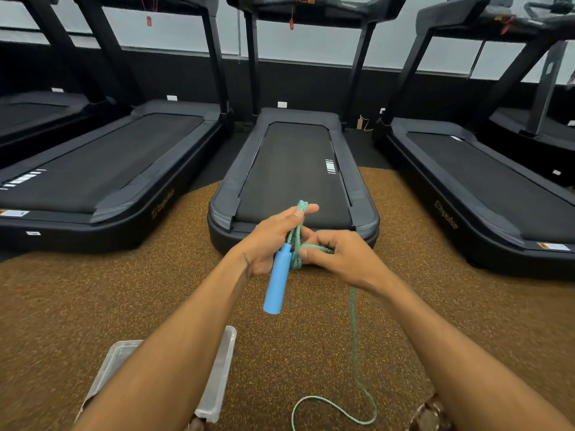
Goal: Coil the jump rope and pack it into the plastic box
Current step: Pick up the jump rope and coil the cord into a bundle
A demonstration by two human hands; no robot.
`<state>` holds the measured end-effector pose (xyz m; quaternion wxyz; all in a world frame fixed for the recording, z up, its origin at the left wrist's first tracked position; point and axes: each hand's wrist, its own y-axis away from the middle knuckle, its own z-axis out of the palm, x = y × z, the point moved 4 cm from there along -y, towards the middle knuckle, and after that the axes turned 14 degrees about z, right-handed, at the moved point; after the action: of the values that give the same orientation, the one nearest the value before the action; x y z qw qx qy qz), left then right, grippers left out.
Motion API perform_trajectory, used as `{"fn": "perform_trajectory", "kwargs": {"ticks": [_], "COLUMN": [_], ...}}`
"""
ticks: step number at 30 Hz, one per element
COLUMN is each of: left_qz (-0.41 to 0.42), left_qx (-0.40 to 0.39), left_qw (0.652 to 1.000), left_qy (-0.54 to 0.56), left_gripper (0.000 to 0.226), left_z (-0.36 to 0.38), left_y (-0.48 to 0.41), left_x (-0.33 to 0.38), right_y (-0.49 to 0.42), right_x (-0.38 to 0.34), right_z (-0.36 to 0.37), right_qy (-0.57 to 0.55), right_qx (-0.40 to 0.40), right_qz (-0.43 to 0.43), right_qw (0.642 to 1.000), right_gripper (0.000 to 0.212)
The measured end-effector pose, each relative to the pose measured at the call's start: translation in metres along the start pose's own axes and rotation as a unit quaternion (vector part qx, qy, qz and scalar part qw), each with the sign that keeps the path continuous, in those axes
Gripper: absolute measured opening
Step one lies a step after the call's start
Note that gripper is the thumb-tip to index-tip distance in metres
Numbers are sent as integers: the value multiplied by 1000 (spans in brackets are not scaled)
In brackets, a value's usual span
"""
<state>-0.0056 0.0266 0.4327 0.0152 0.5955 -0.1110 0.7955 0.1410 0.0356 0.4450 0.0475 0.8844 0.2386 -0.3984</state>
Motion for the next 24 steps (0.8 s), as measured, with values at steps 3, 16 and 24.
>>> {"fn": "perform_trajectory", "kwargs": {"ticks": [3, 16, 24], "left_qz": [-38, -122, -147], "left_qx": [-21, -94, -140], "left_qw": [999, 988, 979], "left_qy": [-10, -22, -3], "left_gripper": [34, 26, 45], "left_z": [4, 13, 14], "left_y": [3, 20, 26], "left_x": [-4, -10, -10], "right_y": [-3, -26, -27], "right_x": [-7, -1, 10], "right_z": [-12, -28, -18], "right_qy": [-16, 75, -150], "right_qx": [59, -4, -106], "right_qz": [-31, -8, 66], "right_qw": [998, 997, 981], "right_gripper": [19, 32, 34]}}
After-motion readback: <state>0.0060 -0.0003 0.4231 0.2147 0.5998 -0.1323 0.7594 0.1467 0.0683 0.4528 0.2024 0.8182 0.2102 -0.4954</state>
